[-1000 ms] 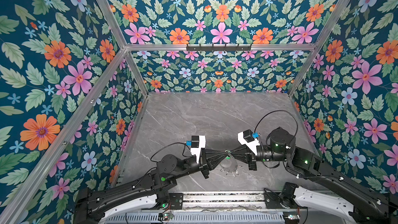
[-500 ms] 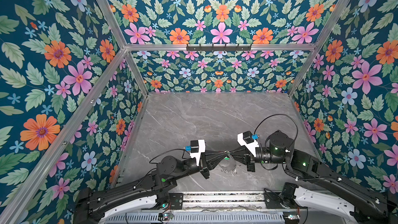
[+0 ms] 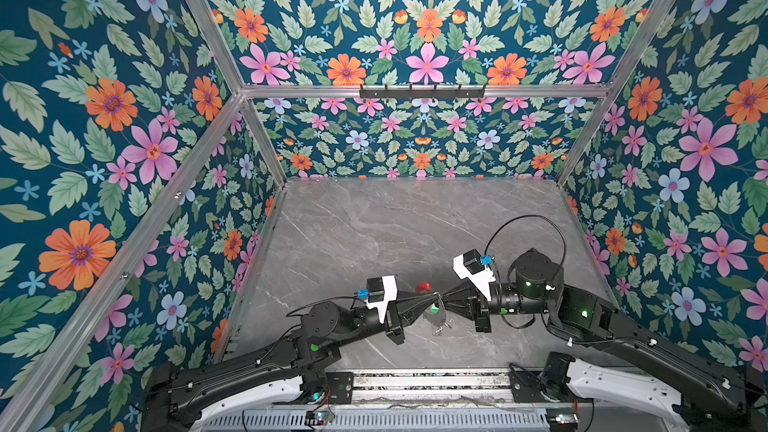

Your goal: Remove the keys from the keyring

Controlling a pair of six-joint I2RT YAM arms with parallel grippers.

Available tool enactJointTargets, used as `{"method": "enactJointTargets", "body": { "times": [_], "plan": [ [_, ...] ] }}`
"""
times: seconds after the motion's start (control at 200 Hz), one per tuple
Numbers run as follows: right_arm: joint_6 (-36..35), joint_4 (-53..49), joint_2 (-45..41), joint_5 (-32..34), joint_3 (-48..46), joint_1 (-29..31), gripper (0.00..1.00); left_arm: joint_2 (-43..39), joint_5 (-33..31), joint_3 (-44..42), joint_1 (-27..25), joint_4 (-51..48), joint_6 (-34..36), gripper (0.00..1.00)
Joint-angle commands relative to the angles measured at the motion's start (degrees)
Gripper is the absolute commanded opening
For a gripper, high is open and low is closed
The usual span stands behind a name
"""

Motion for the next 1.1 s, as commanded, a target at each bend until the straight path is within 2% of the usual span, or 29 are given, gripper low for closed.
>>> {"method": "enactJointTargets", "body": {
  "times": [0.0,0.155,0.21,0.265,0.3,0.425,0.57,0.725,0.895,1.095],
  "plan": [
    [0.55,-3.90,-0.45,1.44,1.10,-0.02,0.00,-0.05,3.14,1.08,-0.03,4.89,-1.35,0.00],
    [0.17,-5.48,0.12,0.58,2.92,-0.09,0.00,0.42,4.24,1.09,0.04,4.87,-3.05,0.00],
    [0.02,-6.29,0.16,0.38,3.44,-0.07,0.10,0.31,4.50,1.06,-0.07,5.06,-3.37,0.00],
    [-0.37,-7.21,-0.27,1.16,3.96,-0.04,0.29,0.31,4.94,1.15,-0.03,4.93,-3.54,0.00],
    [-0.76,-8.04,-0.73,1.65,4.22,-0.07,0.38,0.45,5.29,1.32,-0.03,4.78,-3.64,0.00],
    [-2.78,-12.09,-3.24,4.15,6.11,-0.04,0.48,1.01,6.27,1.78,-0.03,4.04,-4.19,0.00],
    [-3.67,-11.40,-6.30,6.05,7.99,-0.04,0.51,1.20,7.82,1.78,0.00,4.58,-4.95,0.00],
    [-2.59,-4.08,-5.17,5.33,8.59,-0.02,0.52,1.12,7.56,1.18,-0.03,6.01,-5.51,0.00],
    [0.37,3.98,-2.90,-0.72,6.12,-0.02,0.47,0.43,5.49,0.07,0.00,7.27,-6.23,0.00],
    [3.27,10.15,-3.21,-3.07,2.59,-0.03,0.43,0.01,4.18,-0.46,0.00,7.30,-6.36,0.00]
  ]
}}
